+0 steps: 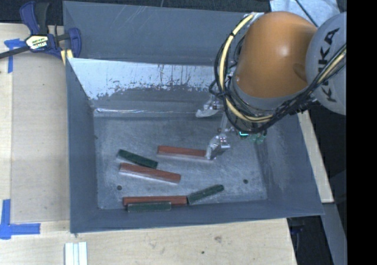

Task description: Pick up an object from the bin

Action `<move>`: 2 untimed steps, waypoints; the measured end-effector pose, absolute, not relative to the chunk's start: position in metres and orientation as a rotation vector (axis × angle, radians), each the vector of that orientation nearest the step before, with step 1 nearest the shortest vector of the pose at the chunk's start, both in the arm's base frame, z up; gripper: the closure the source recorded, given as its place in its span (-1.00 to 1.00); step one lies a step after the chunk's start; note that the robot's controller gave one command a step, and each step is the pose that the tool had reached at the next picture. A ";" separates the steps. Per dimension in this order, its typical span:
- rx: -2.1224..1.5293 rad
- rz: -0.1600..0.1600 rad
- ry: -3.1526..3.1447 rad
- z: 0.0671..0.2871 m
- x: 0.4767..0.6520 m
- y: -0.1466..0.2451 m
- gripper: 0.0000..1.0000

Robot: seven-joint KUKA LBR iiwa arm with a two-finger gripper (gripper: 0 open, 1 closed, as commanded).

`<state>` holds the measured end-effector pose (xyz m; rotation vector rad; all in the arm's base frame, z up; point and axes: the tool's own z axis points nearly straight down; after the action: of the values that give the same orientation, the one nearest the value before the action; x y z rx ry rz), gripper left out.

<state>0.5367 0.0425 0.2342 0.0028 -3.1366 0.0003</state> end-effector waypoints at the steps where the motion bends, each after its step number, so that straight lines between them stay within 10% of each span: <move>1: 0.001 -0.001 -3.145 0.238 0.538 0.042 -1.00; 2: 0.059 0.000 -3.151 0.186 0.544 0.043 -1.00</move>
Offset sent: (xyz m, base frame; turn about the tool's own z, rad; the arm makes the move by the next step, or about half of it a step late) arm 0.0113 0.0015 -0.1304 -0.0885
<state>0.5441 0.0433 0.1859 0.0587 -3.1511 -0.0002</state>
